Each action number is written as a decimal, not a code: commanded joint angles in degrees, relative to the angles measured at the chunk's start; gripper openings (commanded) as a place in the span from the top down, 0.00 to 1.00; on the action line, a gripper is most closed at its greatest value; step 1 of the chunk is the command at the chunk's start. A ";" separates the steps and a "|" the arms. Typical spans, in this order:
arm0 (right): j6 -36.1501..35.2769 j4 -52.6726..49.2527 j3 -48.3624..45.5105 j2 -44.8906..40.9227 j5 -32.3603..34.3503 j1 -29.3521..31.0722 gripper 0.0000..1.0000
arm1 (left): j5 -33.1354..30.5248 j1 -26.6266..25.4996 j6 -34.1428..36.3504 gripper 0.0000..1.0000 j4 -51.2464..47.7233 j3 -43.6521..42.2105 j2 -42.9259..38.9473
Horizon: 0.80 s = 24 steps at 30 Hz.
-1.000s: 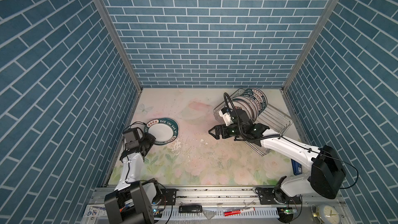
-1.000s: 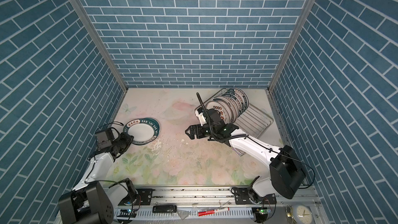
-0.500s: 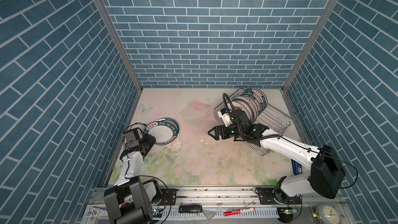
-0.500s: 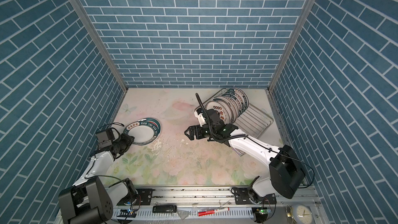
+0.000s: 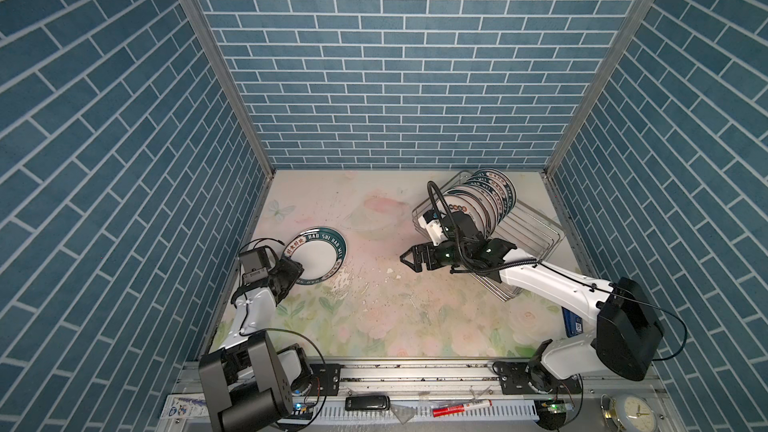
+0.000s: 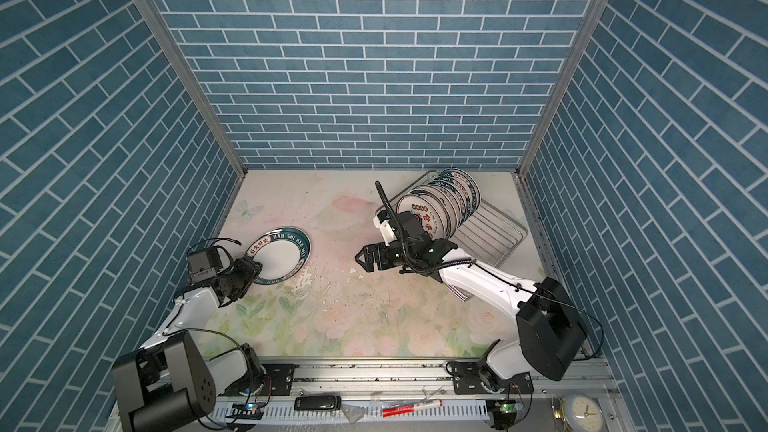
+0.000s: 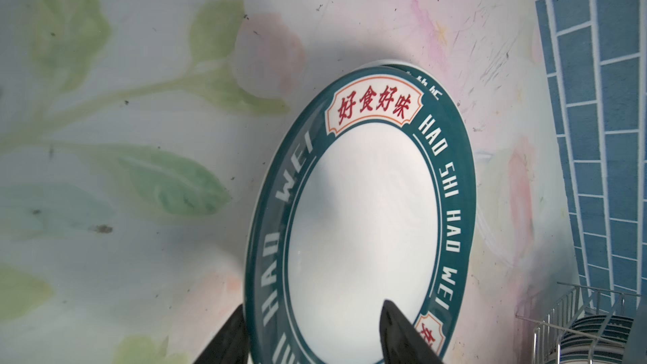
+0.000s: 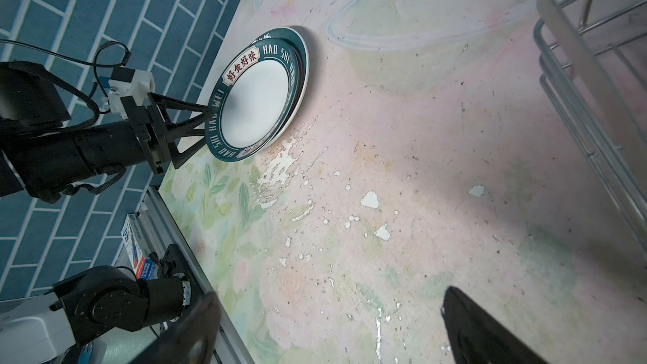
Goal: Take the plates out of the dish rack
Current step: 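Lay the plate flat on the first plate and open the left gripper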
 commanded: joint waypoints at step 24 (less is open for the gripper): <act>-3.03 -1.57 1.25 1.04 -2.00 0.57 0.01 | 2.38 -1.35 2.22 0.34 2.50 5.43 10.13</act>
